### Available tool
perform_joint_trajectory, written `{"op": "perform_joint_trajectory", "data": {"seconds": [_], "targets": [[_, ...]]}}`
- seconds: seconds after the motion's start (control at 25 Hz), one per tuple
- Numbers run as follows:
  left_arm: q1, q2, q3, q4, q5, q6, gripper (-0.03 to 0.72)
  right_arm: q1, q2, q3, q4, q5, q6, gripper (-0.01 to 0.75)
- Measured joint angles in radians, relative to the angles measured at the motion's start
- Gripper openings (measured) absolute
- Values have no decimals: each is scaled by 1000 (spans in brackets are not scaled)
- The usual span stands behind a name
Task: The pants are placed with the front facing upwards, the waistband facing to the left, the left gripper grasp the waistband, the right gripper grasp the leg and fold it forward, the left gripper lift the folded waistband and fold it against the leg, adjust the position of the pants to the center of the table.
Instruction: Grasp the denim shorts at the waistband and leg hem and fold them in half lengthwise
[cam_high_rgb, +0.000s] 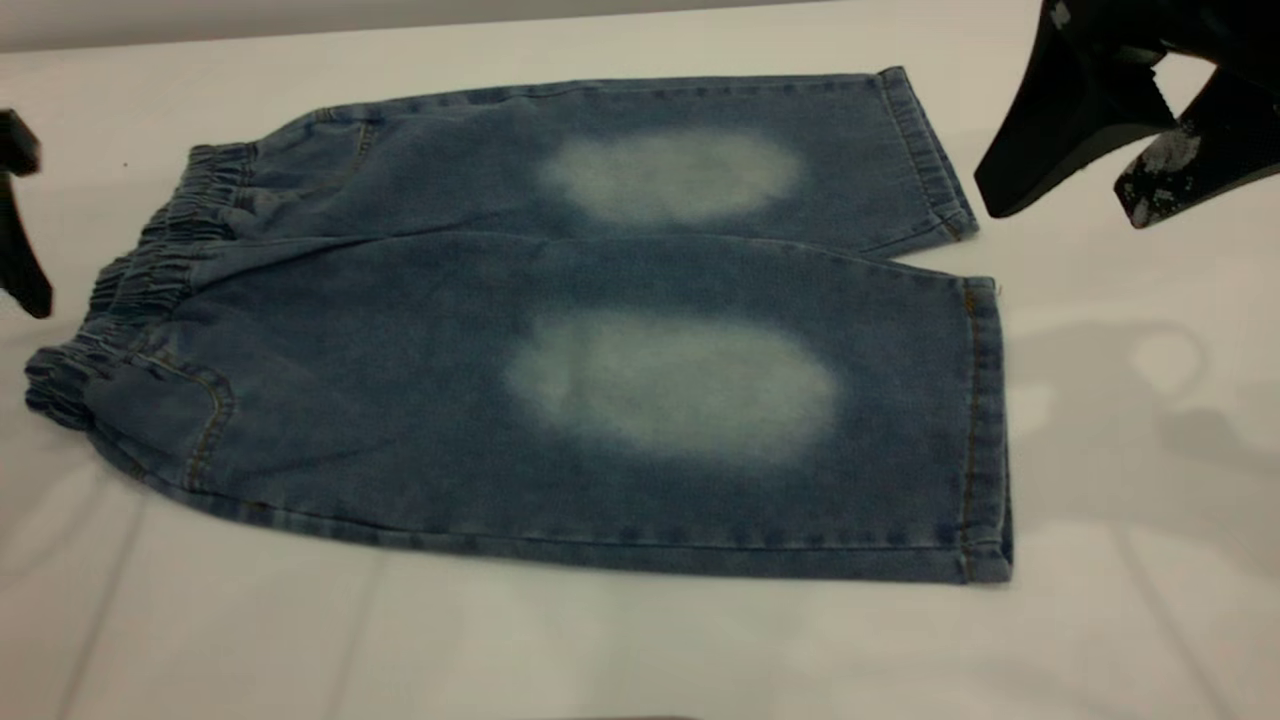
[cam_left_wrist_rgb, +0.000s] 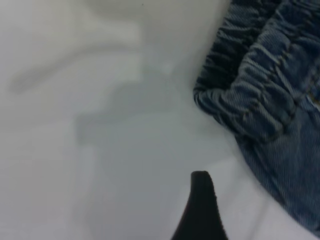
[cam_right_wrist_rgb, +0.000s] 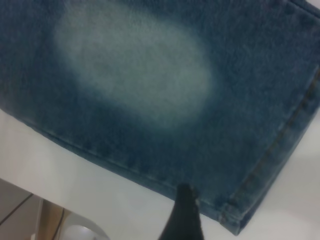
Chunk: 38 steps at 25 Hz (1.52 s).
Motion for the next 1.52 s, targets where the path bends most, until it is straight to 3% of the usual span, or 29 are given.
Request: {"op": "perform_joint_trajectory", "data": {"seconds": [0.44, 0.84, 1.0, 1.2, 1.24, 1.52], "targets": [[0, 186, -75, -5, -26, -71, 517, 0, 0, 0, 0, -16, 1, 549], [0, 286, -78, -55, -140, -57, 499, 0, 0, 0, 0, -9, 2, 549], [0, 294, -85, -65, -142, -42, 403, 0, 0, 0, 1, 6, 3, 549], [0, 294, -87, -77, -143, -32, 129, 0, 11, 0, 1, 72, 23, 549], [0, 292, -87, -78, -141, -25, 104, 0, 19, 8, 1, 81, 30, 549], [-16, 194, -86, -72, -64, 96, 93, 0, 163, 143, 130, 22, -44, 549]]}}
